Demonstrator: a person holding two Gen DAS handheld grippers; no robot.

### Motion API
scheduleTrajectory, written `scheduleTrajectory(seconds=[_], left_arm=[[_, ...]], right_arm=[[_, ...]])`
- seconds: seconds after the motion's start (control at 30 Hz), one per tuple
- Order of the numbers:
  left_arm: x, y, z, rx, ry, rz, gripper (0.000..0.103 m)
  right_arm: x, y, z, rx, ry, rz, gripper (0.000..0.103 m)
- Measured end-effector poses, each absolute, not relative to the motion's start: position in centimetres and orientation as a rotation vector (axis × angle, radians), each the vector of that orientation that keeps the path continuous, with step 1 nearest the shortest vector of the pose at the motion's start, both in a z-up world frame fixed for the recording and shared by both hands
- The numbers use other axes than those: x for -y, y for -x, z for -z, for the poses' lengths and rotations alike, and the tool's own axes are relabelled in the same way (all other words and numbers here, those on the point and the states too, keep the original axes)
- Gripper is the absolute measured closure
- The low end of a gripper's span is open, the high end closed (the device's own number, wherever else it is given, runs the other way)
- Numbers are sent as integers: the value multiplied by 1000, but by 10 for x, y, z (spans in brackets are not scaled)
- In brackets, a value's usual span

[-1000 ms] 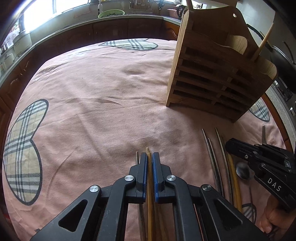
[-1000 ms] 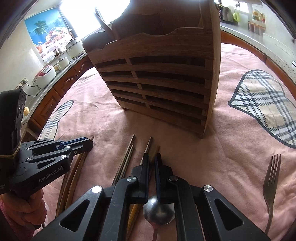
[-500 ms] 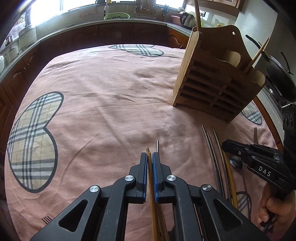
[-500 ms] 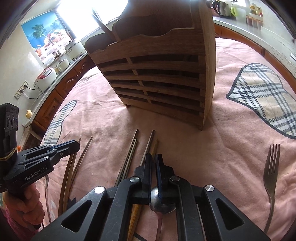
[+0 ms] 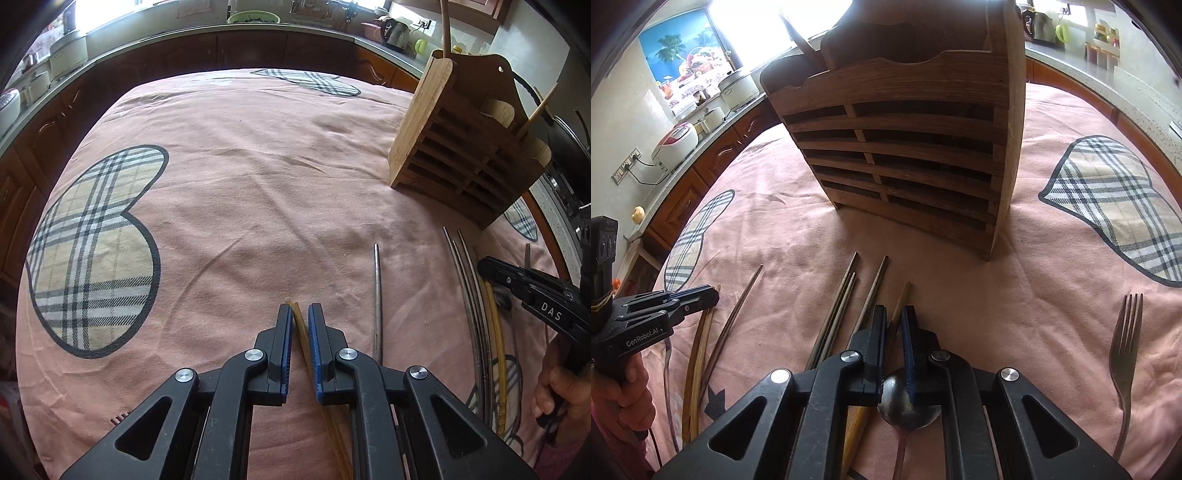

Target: Organize utensils

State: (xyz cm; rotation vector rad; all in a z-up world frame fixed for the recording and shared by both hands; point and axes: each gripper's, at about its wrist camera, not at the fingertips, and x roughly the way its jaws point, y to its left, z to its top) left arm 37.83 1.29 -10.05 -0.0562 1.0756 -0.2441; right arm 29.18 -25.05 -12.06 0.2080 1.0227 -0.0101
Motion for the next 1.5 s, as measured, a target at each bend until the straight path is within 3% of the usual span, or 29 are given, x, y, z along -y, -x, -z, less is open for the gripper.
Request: scheduleTrajectory(seconds=[0.07, 0.13, 0.87, 1.1, 1.5], left_arm=[[-17, -373, 98, -1075, 68, 248, 82], [-22, -365, 94, -1065, 67, 245, 79], [-54, -356, 96, -1087, 151, 210, 79], [-57, -361, 96, -1065, 177, 204, 97], [-54, -327, 42, -941, 157, 244, 99]], right_arm=[[252, -290, 120, -1023, -219, 11, 91], [254, -289, 119, -1029, -244, -6, 90], [242, -295, 122, -1038, -186, -4, 89], [241, -299, 122, -1032, -162, 3, 95], [245, -272, 74, -916, -248, -45, 98]])
